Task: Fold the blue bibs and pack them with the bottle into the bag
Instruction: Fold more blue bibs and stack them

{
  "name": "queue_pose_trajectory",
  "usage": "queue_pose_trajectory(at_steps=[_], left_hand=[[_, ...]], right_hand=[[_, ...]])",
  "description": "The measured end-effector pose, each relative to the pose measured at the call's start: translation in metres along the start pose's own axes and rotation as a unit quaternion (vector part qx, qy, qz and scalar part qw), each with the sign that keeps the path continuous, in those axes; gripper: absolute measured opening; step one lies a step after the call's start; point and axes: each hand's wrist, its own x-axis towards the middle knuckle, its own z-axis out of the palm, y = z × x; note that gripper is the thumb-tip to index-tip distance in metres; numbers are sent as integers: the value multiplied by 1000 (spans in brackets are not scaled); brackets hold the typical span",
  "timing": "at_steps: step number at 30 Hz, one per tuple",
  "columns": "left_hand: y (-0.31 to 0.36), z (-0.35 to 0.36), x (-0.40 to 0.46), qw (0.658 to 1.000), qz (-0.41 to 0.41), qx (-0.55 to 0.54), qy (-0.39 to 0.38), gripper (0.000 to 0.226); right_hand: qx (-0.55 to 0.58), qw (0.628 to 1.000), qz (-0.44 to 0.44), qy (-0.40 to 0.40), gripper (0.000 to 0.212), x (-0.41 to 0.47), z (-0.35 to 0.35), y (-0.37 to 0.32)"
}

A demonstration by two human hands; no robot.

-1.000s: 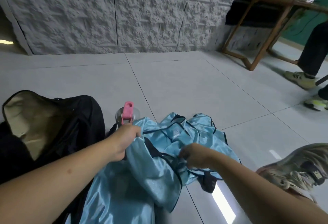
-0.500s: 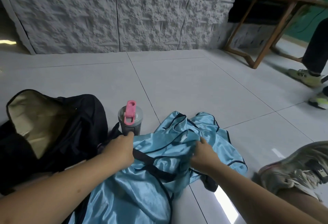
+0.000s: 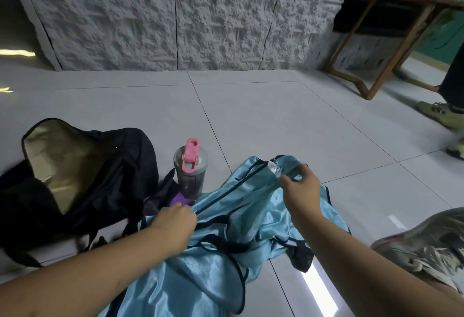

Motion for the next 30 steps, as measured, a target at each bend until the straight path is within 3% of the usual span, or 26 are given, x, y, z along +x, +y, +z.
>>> queue_pose_trajectory(at_steps=[3, 5, 7, 9, 11, 12, 13, 14, 15, 16, 18, 22, 24, 26, 30], left_hand=[[-12, -14, -2, 993, -41, -106, -27, 27], [-16, -24, -1, 982, -29, -185, 15, 31], [-13, -29, 4, 933, 17, -349, 88, 49], [-3, -39, 0, 811, 46, -574, 105, 77], [4, -53, -1, 651, 1, -758, 29, 92], [6, -57, 0, 580, -14, -814, -8, 88], [6, -63, -3, 536, -20, -843, -25, 70], [5, -68, -5, 525, -22, -850, -26, 43], [3, -72, -8, 539, -21, -842, -20, 17], [1, -74, -8, 557, -33, -830, -5, 8], [-6, -72, -5, 592, -79, -802, 20, 27], [-21, -64, -5, 543, -88, -835, -15, 40], [-28, -55, -4, 551, -82, -830, -29, 38], [-31, -47, -5, 581, -50, -809, -72, 30], [-30, -40, -15, 671, 41, -711, -207, 15]], right_hand=[[11, 1000, -23, 12, 21, -1, 0, -22], [10, 999, -42, -25, 24, -9, 4, -34], [-21, 993, -82, -87, 21, -25, 14, -41], [-49, 980, -130, -141, 22, -42, 27, -43], [-77, 960, -187, -192, 34, -61, 38, -40], [-99, 943, -225, -223, 34, -69, 44, -37], [-116, 920, -269, -259, 30, -77, 48, -34], [-138, 893, -309, -297, 26, -83, 50, -30], [-160, 864, -341, -333, 24, -88, 51, -25], [-183, 841, -359, -361, 22, -92, 49, -21], [-207, 833, -356, -370, 18, -92, 40, -12], [-216, 924, -215, -230, 26, -70, 26, 14], [-267, 930, -137, -214, 32, -58, 21, 30], [-277, 931, -84, -221, 44, -51, 16, 42], [-226, 958, -35, -170, 49, -39, 12, 48]])
